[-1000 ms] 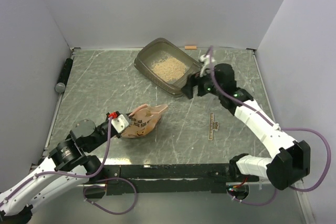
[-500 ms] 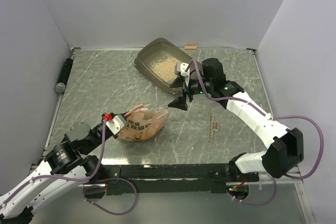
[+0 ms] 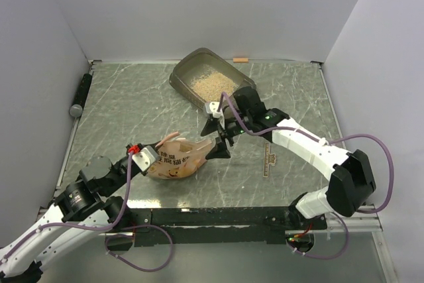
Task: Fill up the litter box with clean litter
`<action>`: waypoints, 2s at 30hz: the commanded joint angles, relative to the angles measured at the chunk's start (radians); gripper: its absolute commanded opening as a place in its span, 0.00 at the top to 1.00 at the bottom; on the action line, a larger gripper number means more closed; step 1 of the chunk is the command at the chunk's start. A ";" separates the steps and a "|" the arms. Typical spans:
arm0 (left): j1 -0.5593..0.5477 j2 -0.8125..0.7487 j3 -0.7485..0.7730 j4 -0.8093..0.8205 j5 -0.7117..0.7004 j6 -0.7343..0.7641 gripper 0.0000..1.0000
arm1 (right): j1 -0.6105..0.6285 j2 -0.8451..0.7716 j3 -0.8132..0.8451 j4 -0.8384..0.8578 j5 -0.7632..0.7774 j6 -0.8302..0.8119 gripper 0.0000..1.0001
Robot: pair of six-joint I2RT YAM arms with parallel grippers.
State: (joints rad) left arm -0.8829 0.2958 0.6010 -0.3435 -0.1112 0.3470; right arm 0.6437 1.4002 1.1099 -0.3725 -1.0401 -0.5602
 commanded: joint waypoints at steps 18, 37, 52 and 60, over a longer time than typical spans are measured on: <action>-0.004 -0.031 0.135 0.262 -0.010 0.003 0.99 | 0.089 0.134 0.058 0.127 0.057 0.045 1.00; 0.030 0.384 0.312 0.435 0.249 0.113 0.99 | -0.142 -0.236 -0.137 0.179 0.189 0.100 1.00; 0.288 0.640 0.338 0.563 0.600 0.021 0.99 | -0.210 -0.382 -0.355 0.263 0.262 0.201 1.00; 0.303 0.692 0.454 0.273 0.633 0.061 0.55 | -0.210 -0.408 -0.426 0.337 0.261 0.256 1.00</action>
State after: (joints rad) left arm -0.5995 1.0054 0.9260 -0.0551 0.4923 0.3782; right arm 0.4408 1.0336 0.7040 -0.1314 -0.7601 -0.3420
